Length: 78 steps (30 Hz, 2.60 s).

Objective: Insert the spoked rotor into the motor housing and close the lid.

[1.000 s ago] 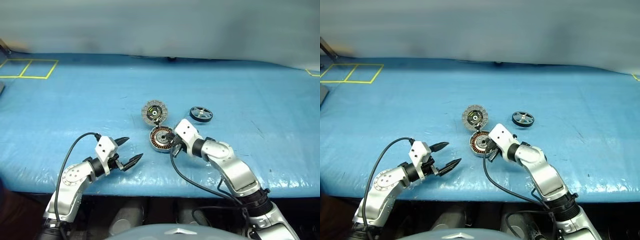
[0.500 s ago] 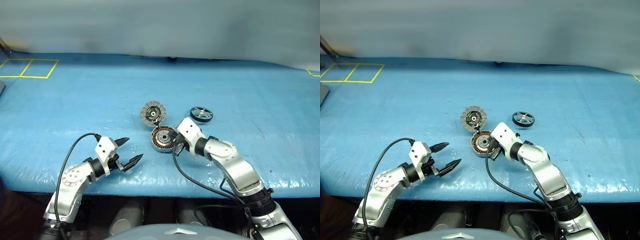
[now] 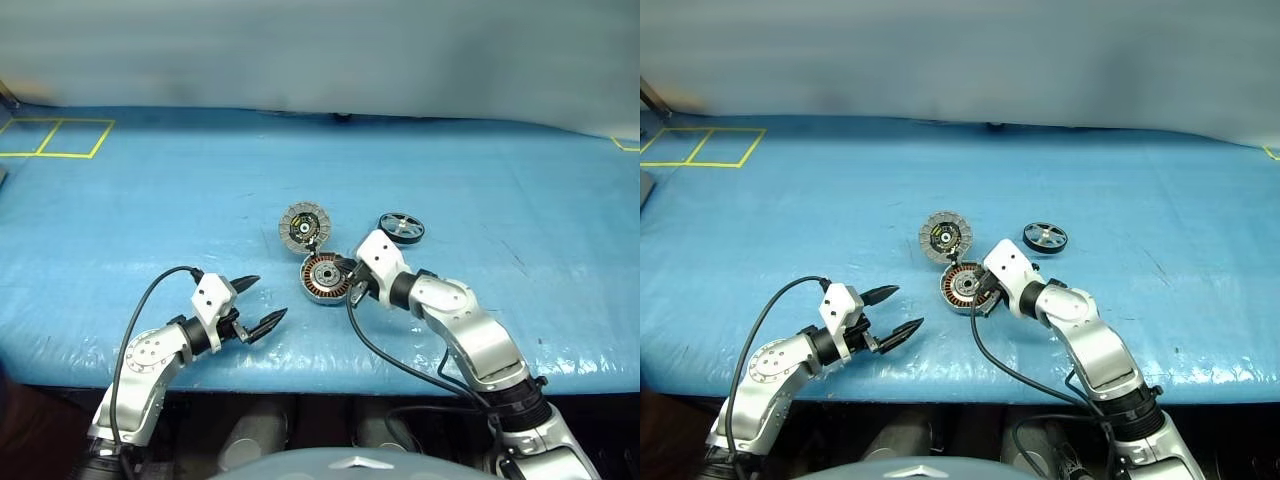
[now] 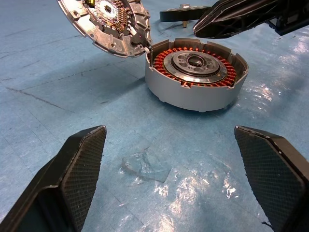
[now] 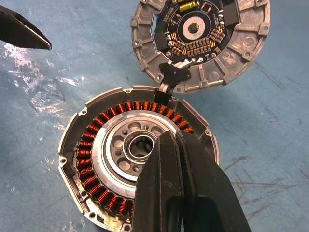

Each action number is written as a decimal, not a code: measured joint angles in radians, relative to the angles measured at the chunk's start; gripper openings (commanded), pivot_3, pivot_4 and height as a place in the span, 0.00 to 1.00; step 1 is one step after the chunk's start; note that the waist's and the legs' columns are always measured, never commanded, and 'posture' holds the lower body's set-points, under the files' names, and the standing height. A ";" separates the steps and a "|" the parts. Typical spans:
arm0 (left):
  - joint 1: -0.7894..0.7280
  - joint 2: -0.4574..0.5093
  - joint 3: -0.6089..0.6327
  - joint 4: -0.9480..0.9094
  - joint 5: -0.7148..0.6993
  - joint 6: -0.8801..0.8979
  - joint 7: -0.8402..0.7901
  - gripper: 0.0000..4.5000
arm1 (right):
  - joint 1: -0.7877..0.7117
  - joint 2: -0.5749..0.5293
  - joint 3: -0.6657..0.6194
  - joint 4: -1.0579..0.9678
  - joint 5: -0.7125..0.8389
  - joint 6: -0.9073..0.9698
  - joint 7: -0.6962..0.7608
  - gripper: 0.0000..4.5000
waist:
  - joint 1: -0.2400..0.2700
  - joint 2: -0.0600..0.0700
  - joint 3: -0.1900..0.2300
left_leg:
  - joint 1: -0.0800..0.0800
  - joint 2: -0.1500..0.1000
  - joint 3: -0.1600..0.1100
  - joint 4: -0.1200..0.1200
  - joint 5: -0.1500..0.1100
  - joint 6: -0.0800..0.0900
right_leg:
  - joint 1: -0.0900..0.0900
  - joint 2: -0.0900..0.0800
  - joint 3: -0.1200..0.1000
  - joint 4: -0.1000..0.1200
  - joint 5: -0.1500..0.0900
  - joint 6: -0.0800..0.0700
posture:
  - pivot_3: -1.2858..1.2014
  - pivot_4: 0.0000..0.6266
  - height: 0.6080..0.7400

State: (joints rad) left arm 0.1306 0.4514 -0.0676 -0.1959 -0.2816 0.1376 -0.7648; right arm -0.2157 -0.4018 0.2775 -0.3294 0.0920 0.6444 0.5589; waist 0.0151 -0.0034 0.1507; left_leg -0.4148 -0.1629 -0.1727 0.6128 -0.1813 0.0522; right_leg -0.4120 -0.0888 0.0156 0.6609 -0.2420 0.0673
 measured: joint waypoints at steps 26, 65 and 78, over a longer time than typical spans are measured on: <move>0.000 -0.008 0.000 0.000 0.000 0.000 0.001 1.00 | 0.007 0.015 0.027 0.018 0.000 0.000 0.010 0.01 | -0.002 0.000 0.000 | 0.000 0.000 0.000 0.000 0.000 0.000 | 0.000 0.000 0.000 0.000 0.000 0.000 | 0.52 0.24 1.00; 0.000 -0.008 -0.003 0.000 0.005 0.001 0.002 1.00 | 0.011 -0.007 0.040 -0.025 0.011 0.018 0.006 0.01 | -0.001 0.000 0.000 | 0.000 0.000 0.000 0.000 0.000 0.000 | 0.000 0.000 0.000 0.000 0.000 0.000 | 0.52 0.24 1.00; 0.002 -0.009 -0.003 0.000 0.005 0.001 0.006 1.00 | 0.016 -0.011 0.050 -0.020 0.002 0.018 0.006 0.01 | -0.001 0.000 0.000 | 0.000 0.000 0.000 0.000 0.000 0.000 | 0.000 0.000 0.000 0.000 0.000 0.000 | 0.52 0.24 1.00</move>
State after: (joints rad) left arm 0.1324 0.4429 -0.0709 -0.1958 -0.2765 0.1391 -0.7587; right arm -0.1995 -0.4127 0.3274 -0.3492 0.0939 0.6628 0.5645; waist 0.0143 -0.0032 0.1509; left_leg -0.4149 -0.1628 -0.1728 0.6127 -0.1813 0.0522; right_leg -0.4121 -0.0888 0.0156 0.6609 -0.2420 0.0675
